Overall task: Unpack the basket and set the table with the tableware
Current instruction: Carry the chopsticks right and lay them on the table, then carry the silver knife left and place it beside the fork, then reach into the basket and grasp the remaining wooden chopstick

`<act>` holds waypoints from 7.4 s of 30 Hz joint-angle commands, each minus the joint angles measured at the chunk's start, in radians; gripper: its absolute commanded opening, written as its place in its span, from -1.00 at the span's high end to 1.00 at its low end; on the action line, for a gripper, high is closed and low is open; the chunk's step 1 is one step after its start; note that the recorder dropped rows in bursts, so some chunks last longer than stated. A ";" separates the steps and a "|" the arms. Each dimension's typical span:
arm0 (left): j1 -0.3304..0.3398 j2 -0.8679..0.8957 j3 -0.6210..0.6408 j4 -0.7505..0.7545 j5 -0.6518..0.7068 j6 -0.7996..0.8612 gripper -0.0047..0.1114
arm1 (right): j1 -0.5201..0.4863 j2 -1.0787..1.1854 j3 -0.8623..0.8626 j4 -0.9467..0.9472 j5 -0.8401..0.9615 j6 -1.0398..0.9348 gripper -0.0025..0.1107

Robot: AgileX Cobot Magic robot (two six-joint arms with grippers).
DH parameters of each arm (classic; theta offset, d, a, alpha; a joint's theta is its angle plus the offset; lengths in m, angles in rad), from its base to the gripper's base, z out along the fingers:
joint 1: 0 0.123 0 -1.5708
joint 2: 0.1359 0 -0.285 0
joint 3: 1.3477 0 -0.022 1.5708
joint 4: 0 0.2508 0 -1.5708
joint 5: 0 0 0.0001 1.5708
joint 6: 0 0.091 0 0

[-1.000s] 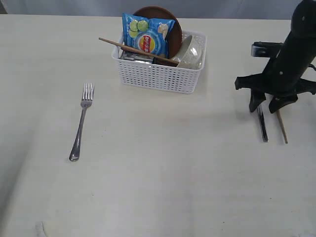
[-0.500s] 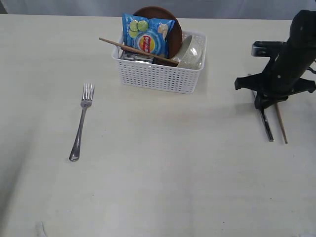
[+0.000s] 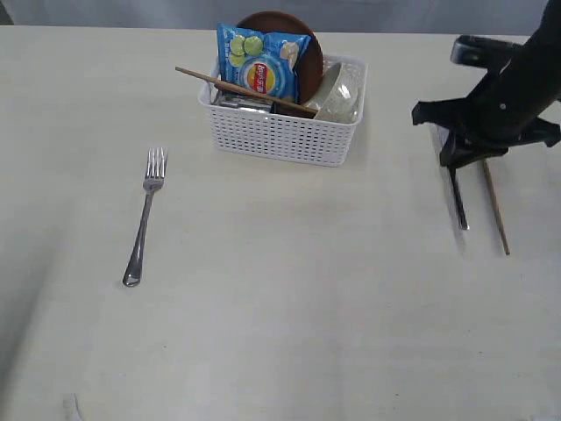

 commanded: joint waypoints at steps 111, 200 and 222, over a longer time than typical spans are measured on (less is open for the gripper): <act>-0.001 -0.004 0.003 -0.012 -0.006 0.000 0.92 | 0.876 0.583 -0.826 -0.092 -0.008 0.897 0.45; -0.001 -0.004 0.003 -0.007 -0.006 0.000 0.92 | 0.527 0.587 -0.827 -0.222 -0.206 -0.274 0.39; -0.001 -0.004 0.003 -0.007 -0.006 0.000 0.92 | 0.527 0.422 -0.827 -0.222 -0.165 -0.277 0.96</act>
